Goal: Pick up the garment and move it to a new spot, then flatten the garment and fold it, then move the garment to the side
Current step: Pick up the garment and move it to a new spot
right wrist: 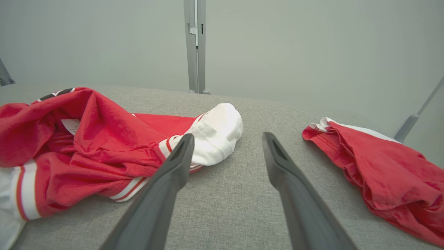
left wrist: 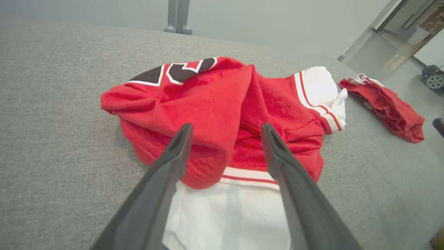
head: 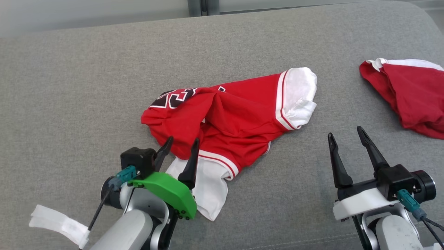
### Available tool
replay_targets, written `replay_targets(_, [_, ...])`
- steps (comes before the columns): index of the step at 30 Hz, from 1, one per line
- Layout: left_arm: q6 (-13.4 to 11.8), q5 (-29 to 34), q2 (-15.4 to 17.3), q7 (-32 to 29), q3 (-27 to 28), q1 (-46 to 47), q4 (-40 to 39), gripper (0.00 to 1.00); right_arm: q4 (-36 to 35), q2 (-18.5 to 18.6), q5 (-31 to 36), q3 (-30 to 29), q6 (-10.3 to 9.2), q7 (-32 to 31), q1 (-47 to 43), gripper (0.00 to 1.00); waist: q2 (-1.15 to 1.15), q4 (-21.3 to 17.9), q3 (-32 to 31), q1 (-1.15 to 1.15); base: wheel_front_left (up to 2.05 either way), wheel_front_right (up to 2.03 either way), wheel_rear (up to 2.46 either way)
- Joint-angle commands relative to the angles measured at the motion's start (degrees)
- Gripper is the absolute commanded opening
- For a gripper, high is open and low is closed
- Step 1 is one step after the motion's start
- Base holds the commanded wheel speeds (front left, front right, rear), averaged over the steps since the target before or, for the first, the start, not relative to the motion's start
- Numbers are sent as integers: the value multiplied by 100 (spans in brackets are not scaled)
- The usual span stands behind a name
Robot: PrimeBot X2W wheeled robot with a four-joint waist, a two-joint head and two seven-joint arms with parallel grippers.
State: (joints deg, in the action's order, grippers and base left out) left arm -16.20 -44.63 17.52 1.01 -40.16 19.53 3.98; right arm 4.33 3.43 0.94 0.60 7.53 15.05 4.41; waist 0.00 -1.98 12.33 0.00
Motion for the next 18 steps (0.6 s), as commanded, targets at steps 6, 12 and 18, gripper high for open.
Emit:
replay_targets(6, [-380, 420, 65, 702, 124, -357, -22, 100, -183, -27, -18, -88, -10, 18, -178, 100, 0, -209, -257, 0, 0, 0, 0])
replay_targets(12, [-438, 403, 353, 1248, 386, -1144, -124, 100, -374, -44, -20, -207, -9, 18, -566, 100, 0, -136, -562, 0, 0, 0, 0])
replay_targets(18, [-71, 538, 618, 1409, 672, -1711, -152, 100, -456, -50, 23, -414, -9, 18, -920, 100, 0, 121, -812, 0, 0, 0, 0])
